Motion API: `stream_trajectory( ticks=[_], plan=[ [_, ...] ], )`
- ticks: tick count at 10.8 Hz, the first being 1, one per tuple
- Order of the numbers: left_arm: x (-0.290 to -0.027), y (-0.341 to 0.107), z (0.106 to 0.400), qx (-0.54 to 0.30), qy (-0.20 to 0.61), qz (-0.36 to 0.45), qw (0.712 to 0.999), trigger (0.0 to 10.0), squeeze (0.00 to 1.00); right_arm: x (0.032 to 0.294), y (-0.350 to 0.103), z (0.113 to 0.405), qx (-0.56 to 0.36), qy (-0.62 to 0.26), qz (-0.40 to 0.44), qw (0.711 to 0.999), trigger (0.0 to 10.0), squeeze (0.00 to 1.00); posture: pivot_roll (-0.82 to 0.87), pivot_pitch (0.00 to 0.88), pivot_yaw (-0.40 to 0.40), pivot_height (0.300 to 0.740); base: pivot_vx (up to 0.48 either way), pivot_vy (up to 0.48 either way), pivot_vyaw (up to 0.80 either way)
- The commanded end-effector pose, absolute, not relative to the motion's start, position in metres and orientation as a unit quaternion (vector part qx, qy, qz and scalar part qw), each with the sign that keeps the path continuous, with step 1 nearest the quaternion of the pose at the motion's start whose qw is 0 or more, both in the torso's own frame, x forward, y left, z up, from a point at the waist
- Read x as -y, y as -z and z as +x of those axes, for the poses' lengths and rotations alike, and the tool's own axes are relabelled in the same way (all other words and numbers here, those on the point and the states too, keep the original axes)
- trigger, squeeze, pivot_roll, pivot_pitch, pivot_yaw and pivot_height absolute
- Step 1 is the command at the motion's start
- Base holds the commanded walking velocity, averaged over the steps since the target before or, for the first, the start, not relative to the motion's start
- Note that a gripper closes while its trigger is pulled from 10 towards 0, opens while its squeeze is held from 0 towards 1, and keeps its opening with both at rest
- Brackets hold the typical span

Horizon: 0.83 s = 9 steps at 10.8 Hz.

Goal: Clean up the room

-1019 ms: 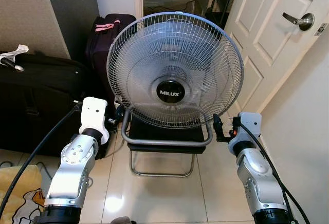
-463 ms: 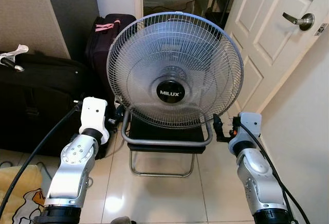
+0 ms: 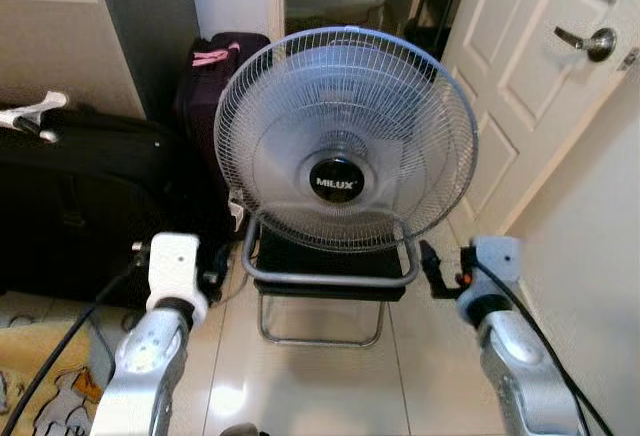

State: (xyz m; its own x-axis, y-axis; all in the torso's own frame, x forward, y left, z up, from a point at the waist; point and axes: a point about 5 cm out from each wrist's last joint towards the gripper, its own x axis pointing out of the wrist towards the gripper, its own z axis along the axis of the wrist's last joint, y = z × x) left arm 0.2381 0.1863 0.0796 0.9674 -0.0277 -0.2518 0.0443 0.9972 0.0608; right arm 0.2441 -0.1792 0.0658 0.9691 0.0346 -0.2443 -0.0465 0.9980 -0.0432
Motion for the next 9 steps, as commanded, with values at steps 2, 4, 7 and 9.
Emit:
stream_trajectory(
  ticks=[2, 4, 7, 9],
  plan=[
    [-0.187, -0.082, 0.236, -0.117, 0.008, 0.043, 0.992, 10.0, 0.00, 0.176, -0.076, 0.245, -0.097, -0.032, -0.051, 0.993, 10.0, 1.00, 0.02, 0.000, -0.021, 0.740, 0.000, 0.000, 0.80],
    [-0.186, -0.089, 0.239, -0.079, -0.040, 0.022, 0.996, 10.0, 0.69, 0.177, -0.075, 0.243, -0.097, -0.031, -0.037, 0.994, 10.0, 1.00, 0.02, 0.000, -0.019, 0.740, 0.000, 0.000, 0.80],
    [-0.184, -0.086, 0.239, -0.127, 0.031, -0.031, 0.991, 10.0, 0.00, 0.190, -0.073, 0.243, -0.108, 0.011, -0.024, 0.994, 10.0, 1.00, 0.02, 0.000, -0.009, 0.740, 0.000, 0.000, 0.80],
    [-0.170, -0.093, 0.243, -0.133, 0.077, -0.014, 0.988, 10.0, 0.00, 0.191, -0.070, 0.242, -0.112, 0.011, -0.017, 0.994, 10.0, 1.00, 0.02, 0.000, 0.004, 0.740, 0.000, 0.000, 0.80]
  ],
)
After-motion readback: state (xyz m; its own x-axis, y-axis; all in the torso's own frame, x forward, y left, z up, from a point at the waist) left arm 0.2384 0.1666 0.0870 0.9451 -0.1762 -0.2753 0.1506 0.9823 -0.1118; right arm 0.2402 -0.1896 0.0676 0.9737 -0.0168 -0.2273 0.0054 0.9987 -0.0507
